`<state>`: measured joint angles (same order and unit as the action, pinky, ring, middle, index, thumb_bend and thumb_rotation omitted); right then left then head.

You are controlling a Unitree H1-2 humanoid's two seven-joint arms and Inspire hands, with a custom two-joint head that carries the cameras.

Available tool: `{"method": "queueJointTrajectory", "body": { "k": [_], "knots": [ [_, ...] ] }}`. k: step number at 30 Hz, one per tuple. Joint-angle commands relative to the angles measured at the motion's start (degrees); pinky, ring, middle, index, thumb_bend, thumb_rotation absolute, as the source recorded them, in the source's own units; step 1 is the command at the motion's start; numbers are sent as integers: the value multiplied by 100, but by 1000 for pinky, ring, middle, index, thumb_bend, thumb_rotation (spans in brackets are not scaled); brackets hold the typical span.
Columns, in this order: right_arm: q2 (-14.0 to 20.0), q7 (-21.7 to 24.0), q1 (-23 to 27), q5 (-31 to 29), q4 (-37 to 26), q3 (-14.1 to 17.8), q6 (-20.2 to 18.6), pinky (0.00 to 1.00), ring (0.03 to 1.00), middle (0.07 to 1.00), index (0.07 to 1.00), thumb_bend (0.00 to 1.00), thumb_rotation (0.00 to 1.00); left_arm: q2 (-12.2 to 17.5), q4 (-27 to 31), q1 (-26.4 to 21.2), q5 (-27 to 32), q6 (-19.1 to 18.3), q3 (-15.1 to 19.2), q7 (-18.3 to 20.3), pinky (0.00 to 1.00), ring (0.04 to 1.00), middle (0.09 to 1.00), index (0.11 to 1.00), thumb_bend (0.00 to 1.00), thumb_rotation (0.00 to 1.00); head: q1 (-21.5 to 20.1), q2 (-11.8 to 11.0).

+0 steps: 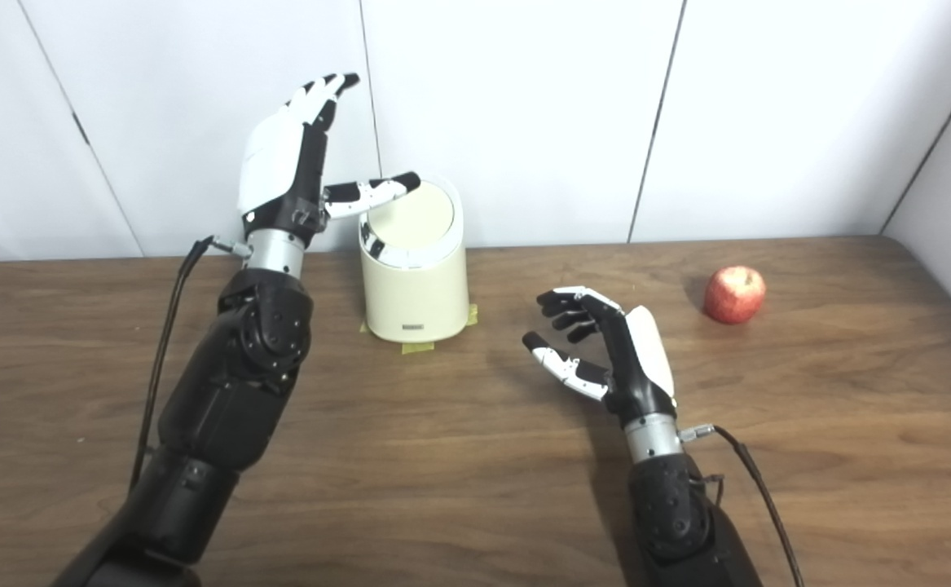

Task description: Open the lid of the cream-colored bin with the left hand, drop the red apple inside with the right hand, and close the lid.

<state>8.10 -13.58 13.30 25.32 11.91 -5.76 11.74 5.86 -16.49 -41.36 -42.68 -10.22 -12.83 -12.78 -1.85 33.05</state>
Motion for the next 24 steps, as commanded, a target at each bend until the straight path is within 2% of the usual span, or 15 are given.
{"method": "queueJointTrajectory", "body": {
  "k": [1,2,5,9,13,16,19,21,24],
  "knots": [
    [-78,-77,-37,-11,35,-19,162,509,602,636,638,304,378,62,-23,-388,-93,35,-21,-106,1000,1000,969,920,859,274,-4,0],
    [-75,-80,-37,6,26,-23,156,509,602,636,639,306,389,73,-68,-410,-79,35,-37,-89,1000,1000,967,916,860,223,-4,0],
    [-71,-66,-36,10,13,-23,130,508,603,638,639,306,381,104,-157,-455,-78,18,-82,-68,1000,1000,964,910,869,159,1,7],
    [-75,-41,-42,-5,-14,-20,86,509,606,641,640,305,377,166,-209,-465,-208,-42,-191,-100,987,992,954,904,876,129,-14,-3],
    [-84,-40,-58,0,-78,-4,16,505,602,638,639,303,373,283,-256,-418,-529,7,-404,-308,959,967,935,898,873,115,-7,15],
    [-102,10,-78,-73,-135,18,-51,509,608,644,642,295,324,330,-270,-394,-671,5,-491,-378,969,965,937,913,860,115,-11,15],
    [-83,-19,-80,-25,-129,-6,0,507,606,643,640,294,313,381,-313,-363,-787,66,-580,-481,990,961,937,919,892,105,-19,20],
    [-84,-25,-73,-91,-75,4,97,506,604,640,639,301,326,411,-325,-330,-862,84,-642,-511,997,966,940,927,912,103,-22,28],
    [-88,-7,-83,-84,-112,-1,30,510,608,643,641,305,361,478,-337,-278,-1087,70,-791,-575,1000,968,948,945,910,139,-27,37]
  ]
}}
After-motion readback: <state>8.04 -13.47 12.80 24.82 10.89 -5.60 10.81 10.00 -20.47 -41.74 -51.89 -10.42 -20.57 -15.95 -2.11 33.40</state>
